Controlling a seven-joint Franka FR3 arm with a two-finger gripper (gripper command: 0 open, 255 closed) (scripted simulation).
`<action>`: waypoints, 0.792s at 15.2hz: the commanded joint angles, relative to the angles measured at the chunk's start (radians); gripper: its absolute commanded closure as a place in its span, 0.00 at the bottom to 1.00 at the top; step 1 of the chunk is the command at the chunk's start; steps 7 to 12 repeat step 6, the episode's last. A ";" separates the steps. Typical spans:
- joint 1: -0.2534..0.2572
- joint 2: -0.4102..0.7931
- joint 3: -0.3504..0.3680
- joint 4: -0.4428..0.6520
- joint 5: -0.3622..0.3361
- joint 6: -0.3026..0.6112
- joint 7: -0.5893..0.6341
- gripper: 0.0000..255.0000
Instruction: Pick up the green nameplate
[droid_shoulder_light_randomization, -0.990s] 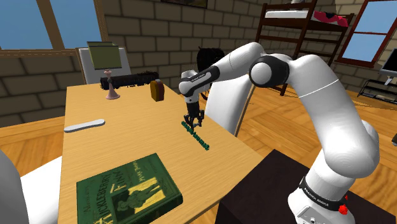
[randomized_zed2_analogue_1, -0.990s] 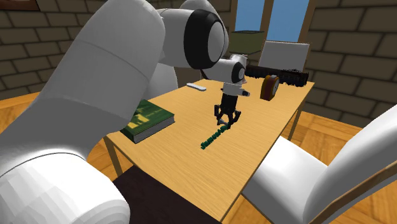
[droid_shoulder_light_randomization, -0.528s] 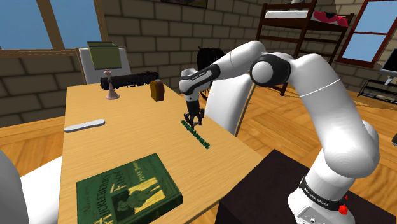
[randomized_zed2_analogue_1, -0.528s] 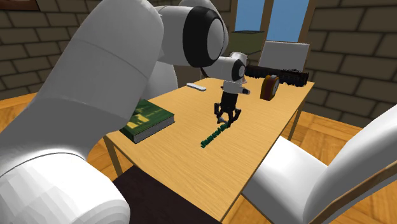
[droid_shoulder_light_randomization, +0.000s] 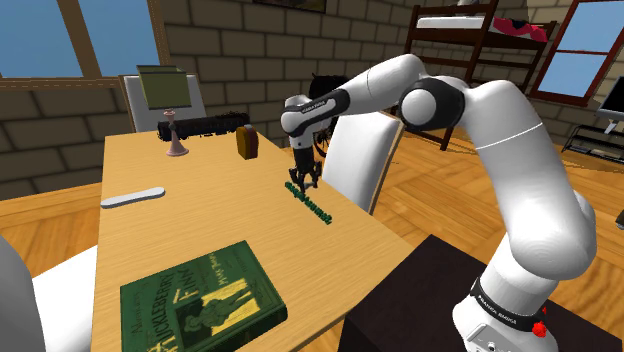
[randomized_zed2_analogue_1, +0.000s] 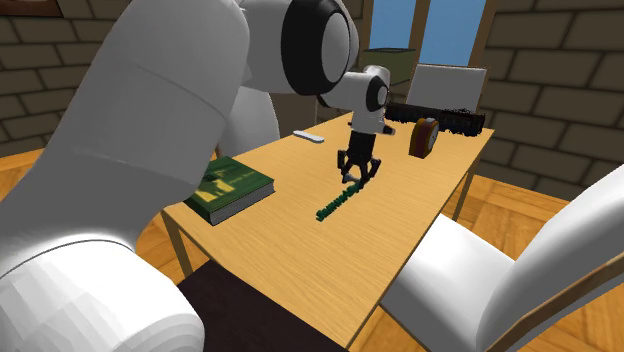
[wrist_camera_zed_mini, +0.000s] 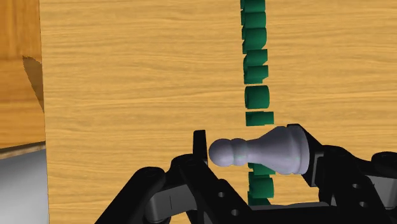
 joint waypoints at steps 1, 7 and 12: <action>0.000 -0.016 0.000 0.000 0.000 -0.016 0.000 1.00; 0.000 -0.034 0.000 0.013 0.000 -0.048 0.000 1.00; 0.000 -0.034 0.000 0.013 0.000 -0.048 0.000 1.00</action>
